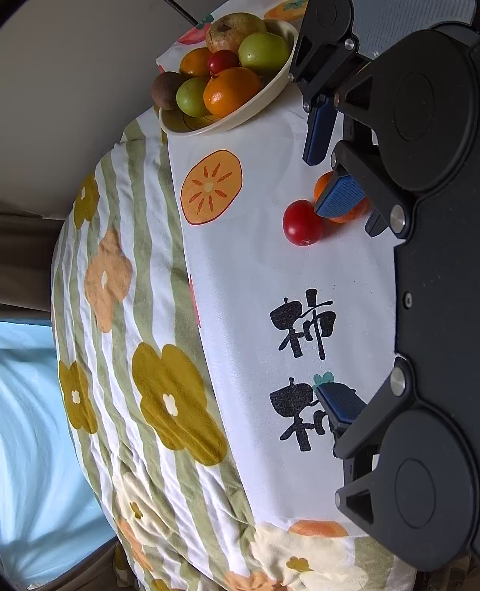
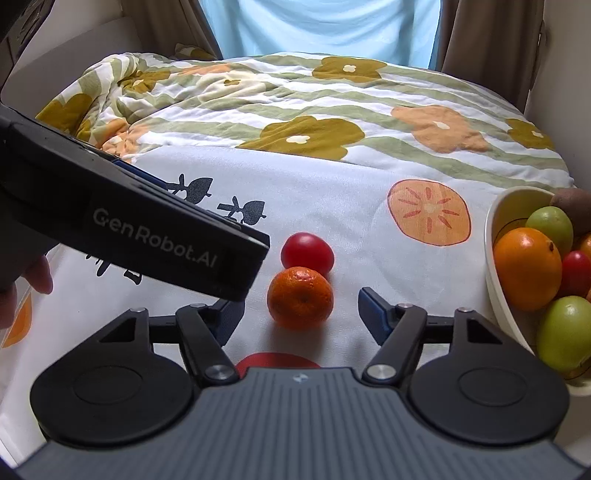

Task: Organize fruits
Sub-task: 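Grasp the last red tomato with the left tool while the right tool grasps the last mandarin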

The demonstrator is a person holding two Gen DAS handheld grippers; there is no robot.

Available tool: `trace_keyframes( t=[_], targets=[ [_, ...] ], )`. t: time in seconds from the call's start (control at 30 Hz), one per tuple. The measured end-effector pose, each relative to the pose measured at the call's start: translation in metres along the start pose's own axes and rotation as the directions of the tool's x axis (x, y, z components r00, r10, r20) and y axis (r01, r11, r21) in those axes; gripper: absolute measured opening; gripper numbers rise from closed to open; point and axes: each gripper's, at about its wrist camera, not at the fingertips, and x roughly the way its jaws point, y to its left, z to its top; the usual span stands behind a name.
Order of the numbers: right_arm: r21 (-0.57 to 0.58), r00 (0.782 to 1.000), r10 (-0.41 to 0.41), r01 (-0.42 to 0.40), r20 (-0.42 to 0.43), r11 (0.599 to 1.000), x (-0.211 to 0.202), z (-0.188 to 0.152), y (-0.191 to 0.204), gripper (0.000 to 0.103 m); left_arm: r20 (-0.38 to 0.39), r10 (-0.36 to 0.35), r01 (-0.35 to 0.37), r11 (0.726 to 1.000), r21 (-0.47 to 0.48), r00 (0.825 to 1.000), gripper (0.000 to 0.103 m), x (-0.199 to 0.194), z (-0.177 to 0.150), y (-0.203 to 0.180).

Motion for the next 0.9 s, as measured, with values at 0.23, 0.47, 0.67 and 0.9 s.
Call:
trace_keyframes(
  t=[0.23, 0.47, 0.67, 0.9],
  targets=[
    [0.014, 1.000, 0.016, -0.016, -0.002, 1.000, 0.005, -0.002, -0.006, 0.054, -0.009, -0.028, 0.028, 0.999, 0.015, 1.000, 0.098, 0.008, 0.008, -0.007],
    [0.015, 1.000, -0.016, 0.017, -0.009, 1.000, -0.003, -0.009, -0.017, 0.054, -0.013, -0.051, 0.051, 0.998, 0.034, 0.999, 0.090, 0.017, 0.013, -0.022],
    [0.041, 0.999, -0.048, 0.048, -0.013, 0.998, -0.012, -0.016, -0.036, 0.054, -0.021, -0.059, 0.061, 0.997, 0.053, 0.998, 0.076, 0.026, 0.016, -0.037],
    [0.069, 0.997, -0.074, 0.074, -0.015, 0.995, -0.021, -0.024, -0.054, 0.054, -0.025, -0.062, 0.064, 0.995, 0.074, 0.998, 0.061, 0.035, 0.018, -0.052]
  ],
)
